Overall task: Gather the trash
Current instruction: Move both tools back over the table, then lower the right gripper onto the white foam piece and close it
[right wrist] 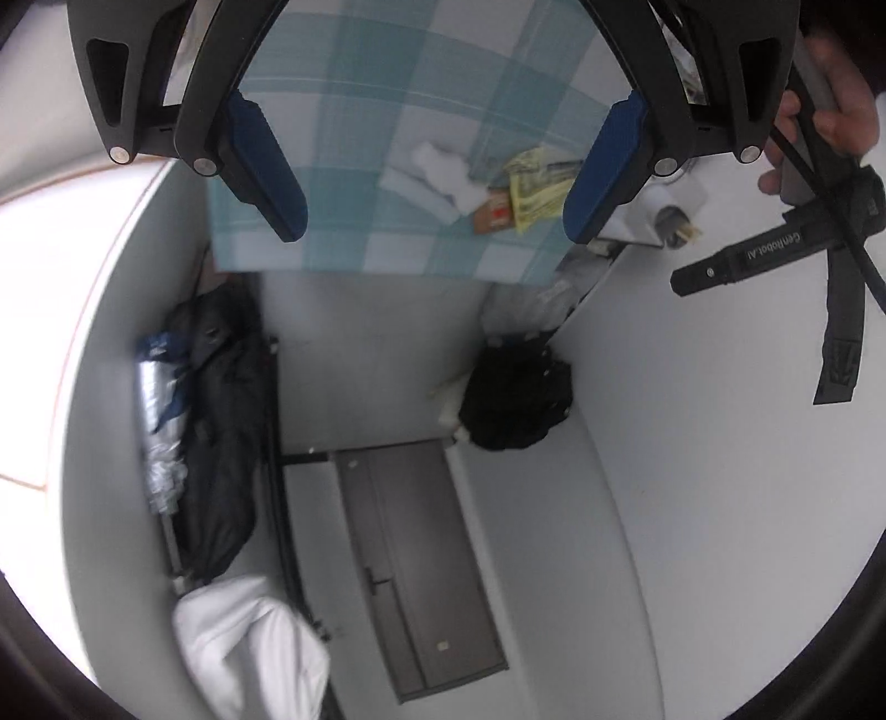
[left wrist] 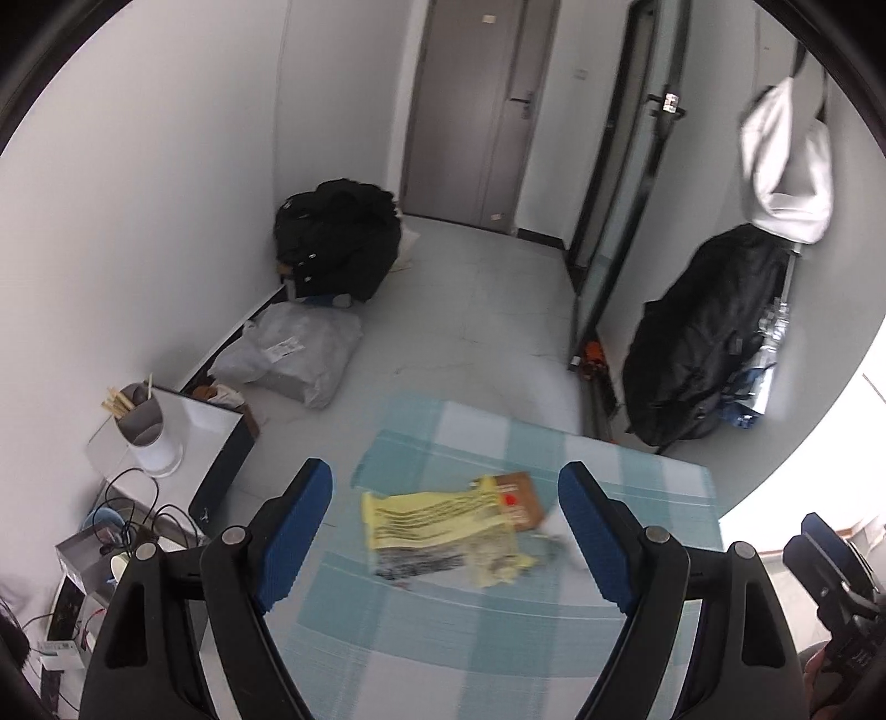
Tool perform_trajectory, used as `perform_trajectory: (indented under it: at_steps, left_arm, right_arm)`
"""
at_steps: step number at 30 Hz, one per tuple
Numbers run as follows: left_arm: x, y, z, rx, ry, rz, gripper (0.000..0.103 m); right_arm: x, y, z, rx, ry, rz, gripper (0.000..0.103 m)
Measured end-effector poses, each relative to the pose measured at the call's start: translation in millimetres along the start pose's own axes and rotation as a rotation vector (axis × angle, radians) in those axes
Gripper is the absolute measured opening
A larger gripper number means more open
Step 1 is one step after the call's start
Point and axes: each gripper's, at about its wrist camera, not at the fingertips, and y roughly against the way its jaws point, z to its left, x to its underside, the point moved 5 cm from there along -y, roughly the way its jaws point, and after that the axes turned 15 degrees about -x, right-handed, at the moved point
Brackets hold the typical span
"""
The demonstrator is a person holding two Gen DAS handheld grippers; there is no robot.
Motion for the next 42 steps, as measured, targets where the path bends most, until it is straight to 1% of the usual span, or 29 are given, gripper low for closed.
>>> perform_trajectory:
  at_steps: [4,5,8,14,17,19,21,23,25,28,31,32,33,34,36,37,39,40,42]
  left_arm:
    - [7,-22,14,-0.021,-0.003,0.028,0.082]
    - [8,-28,17,-0.023,0.003,0.048,0.082]
    - [6,-35,25,0.004,0.038,0.081,0.082]
    - [1,-47,33,0.014,0.066,0.122,0.082]
    - [0,-53,34,0.014,0.069,0.146,0.082]
    - [-1,-55,34,-0.005,0.061,0.144,0.082]
    - [-1,-59,34,-0.013,0.061,0.151,0.082]
    - [0,-63,36,-0.004,0.071,0.168,0.082]
    - [0,-67,39,0.001,0.088,0.188,0.082]
    - [0,-72,41,-0.004,0.097,0.205,0.082]
    - [2,-75,41,0.007,0.113,0.227,0.082]
    - [3,-75,41,0.015,0.118,0.235,0.082]
    - [4,-75,40,0.018,0.118,0.240,0.082]
    - [4,-75,39,0.017,0.115,0.243,0.082]
    - [5,-75,38,0.013,0.105,0.243,0.082]
    - [5,-74,37,0.012,0.102,0.240,0.082]
    - [4,-74,36,0.011,0.097,0.236,0.082]
    - [4,-73,36,0.012,0.097,0.236,0.082]
    - [4,-72,35,0.023,0.101,0.241,0.082]
  right_arm:
    - [13,-36,3,-0.014,0.035,0.081,0.094]
    - [16,-44,4,-0.019,0.042,0.100,0.094]
    - [27,-69,5,-0.020,0.066,0.151,0.094]
    - [45,-117,-8,-0.005,0.070,0.263,0.094]
    - [51,-135,-17,0.005,0.065,0.301,0.094]
    - [54,-146,-20,0.013,0.073,0.326,0.094]
    - [58,-160,-25,0.049,0.098,0.358,0.094]
    - [60,-170,-30,0.072,0.105,0.384,0.093]
    - [62,-178,-33,0.075,0.107,0.403,0.092]
    - [65,-183,-34,0.083,0.134,0.416,0.086]
    - [71,-187,-35,0.078,0.140,0.448,0.073]
    - [73,-188,-35,0.069,0.133,0.456,0.067]
    - [75,-189,-36,0.069,0.131,0.464,0.063]
    - [76,-189,-37,0.076,0.136,0.465,0.062]
    - [78,-187,-38,0.089,0.156,0.463,0.054]
    - [79,-187,-38,0.092,0.160,0.465,0.053]
    - [80,-185,-38,0.098,0.168,0.474,0.041]
    - [80,-184,-39,0.104,0.174,0.474,0.041]
    - [79,-181,-38,0.088,0.172,0.475,0.039]
